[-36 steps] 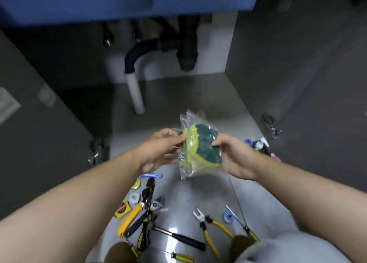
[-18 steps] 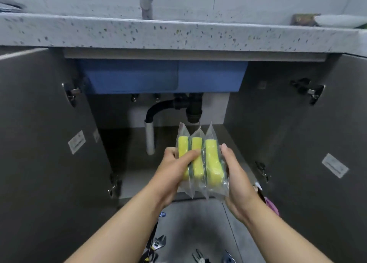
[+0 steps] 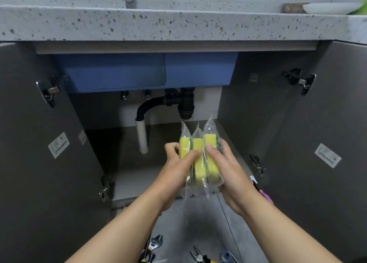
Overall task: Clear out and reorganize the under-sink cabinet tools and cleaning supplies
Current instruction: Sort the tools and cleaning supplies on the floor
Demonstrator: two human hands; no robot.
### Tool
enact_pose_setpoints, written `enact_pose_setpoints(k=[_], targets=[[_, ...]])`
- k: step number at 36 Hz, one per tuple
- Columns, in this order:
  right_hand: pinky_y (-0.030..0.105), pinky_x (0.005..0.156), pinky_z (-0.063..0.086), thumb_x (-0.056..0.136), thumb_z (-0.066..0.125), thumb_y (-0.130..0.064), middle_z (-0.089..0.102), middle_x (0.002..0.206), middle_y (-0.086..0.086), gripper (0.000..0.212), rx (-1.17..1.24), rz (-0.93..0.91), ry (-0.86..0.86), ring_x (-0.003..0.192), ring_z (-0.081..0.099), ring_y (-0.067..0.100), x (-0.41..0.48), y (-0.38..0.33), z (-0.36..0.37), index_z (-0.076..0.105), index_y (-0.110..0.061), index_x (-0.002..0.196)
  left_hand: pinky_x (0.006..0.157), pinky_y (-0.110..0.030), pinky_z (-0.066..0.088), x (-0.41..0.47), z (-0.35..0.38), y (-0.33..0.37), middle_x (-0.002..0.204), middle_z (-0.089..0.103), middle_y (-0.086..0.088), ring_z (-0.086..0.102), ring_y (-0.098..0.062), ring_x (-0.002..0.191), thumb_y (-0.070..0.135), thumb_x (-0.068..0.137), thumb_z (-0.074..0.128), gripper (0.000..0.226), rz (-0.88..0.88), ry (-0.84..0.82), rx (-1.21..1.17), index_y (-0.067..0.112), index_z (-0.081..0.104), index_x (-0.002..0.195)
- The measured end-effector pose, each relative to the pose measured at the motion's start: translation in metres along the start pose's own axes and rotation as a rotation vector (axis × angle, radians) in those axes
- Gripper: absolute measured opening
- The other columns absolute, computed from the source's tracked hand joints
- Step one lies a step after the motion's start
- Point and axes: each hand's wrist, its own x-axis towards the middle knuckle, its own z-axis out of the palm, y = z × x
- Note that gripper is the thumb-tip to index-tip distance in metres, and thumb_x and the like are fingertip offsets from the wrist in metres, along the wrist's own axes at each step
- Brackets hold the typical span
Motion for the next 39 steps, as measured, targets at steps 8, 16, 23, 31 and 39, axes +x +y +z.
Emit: enact_pose_setpoints(k=[8,16,23,31,39], targets=[[0.055,0.099,0.052,0.097,0.062,-0.036,0.068,0.127,-0.004,0.035,-0.042,0.000,-0.029,0.116,0.067,0.023,0.002,-0.001,0.003,0.054,-0.043,0.131,0.076,-0.041,0.063,0.000,0.003,0.002,0.094,0.072,0.015,0.075,-0.013,0.091,0.068,0.076,0.068,0.045,0.109,0.112,-0.095,0.044,0.044,0.106],[0.044,0.092,0.058,0.098,0.061,-0.038,0.068,0.127,-0.005,0.040,-0.087,0.002,-0.090,0.115,0.067,0.019,0.004,-0.002,0.002,0.050,-0.042,0.136,0.084,-0.050,0.061,-0.005,0.006,0.004,0.105,0.071,0.006,0.074,-0.016,0.099,0.068,0.076,0.069,0.048,0.087,0.124,-0.171,0.042,0.048,0.109],[0.044,0.108,0.047,0.092,0.066,-0.043,0.057,0.135,-0.015,0.056,-0.348,-0.131,0.071,0.125,0.056,0.008,0.007,0.007,0.000,0.041,-0.051,0.142,0.085,-0.018,0.044,-0.008,0.010,0.007,0.124,0.050,0.004,0.055,-0.003,0.111,0.067,0.094,0.048,0.029,0.163,0.195,0.226,0.046,0.056,0.112],[0.023,0.093,0.046,0.087,0.064,-0.040,0.039,0.130,-0.015,0.075,-0.786,-0.295,0.182,0.112,0.052,-0.004,0.004,0.011,0.001,0.023,-0.061,0.145,0.096,-0.040,0.057,-0.011,0.017,0.010,0.128,0.067,0.010,0.067,-0.007,0.115,0.078,0.070,0.072,0.082,0.039,-0.060,-0.045,0.034,0.049,0.135],[0.012,0.101,0.043,0.074,0.079,-0.041,0.042,0.143,-0.027,0.103,-0.577,-0.188,-0.092,0.128,0.047,-0.011,0.008,-0.004,-0.011,0.013,-0.060,0.149,0.085,-0.042,0.059,-0.001,0.014,0.005,0.121,0.073,-0.006,0.072,-0.027,0.111,0.031,0.088,0.077,0.052,0.051,-0.038,-0.228,0.024,0.056,0.134]])
